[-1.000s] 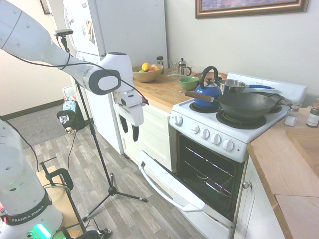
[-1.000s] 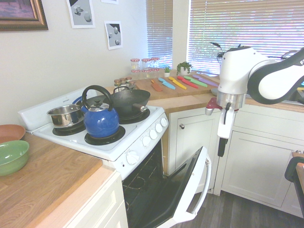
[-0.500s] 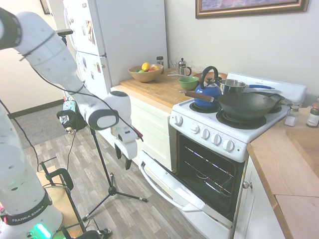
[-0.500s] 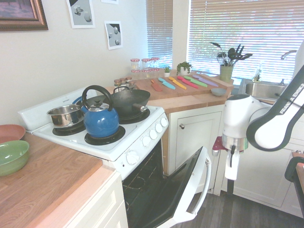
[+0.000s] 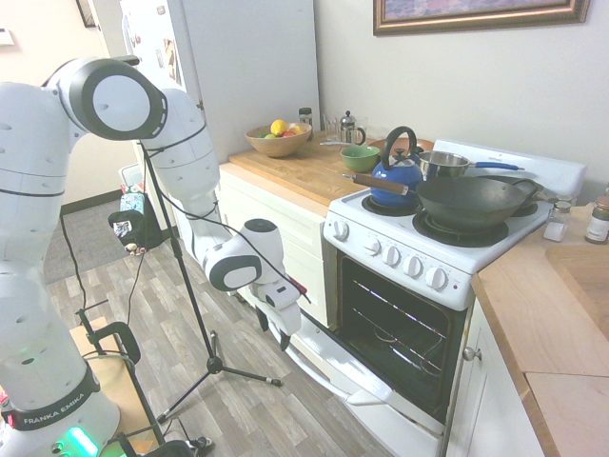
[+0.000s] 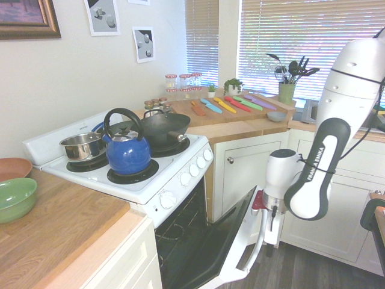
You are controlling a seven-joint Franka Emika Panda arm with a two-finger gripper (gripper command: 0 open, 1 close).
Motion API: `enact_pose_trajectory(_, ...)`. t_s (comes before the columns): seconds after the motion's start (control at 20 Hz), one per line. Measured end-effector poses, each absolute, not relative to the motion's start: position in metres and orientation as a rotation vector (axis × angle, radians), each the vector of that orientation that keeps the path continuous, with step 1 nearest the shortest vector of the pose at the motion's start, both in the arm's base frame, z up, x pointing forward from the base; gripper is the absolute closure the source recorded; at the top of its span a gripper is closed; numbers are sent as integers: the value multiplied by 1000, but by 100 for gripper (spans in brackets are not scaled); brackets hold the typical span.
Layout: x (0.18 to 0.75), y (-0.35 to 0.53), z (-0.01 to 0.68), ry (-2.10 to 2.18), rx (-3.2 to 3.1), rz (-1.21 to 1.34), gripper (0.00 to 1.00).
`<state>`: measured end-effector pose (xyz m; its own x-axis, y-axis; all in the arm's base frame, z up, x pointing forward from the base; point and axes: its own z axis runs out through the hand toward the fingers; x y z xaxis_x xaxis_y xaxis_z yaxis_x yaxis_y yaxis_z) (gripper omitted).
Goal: Close the oven
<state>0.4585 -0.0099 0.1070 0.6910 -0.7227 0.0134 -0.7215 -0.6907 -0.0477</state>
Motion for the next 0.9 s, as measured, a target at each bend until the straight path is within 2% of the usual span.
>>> enact_pose_trajectory(0.5, 489, -32, 72, 1285, -2838, -130, 0)
enact_pose_trajectory(0.9, 515, -6, 89, 1192, -2876, -217, 0)
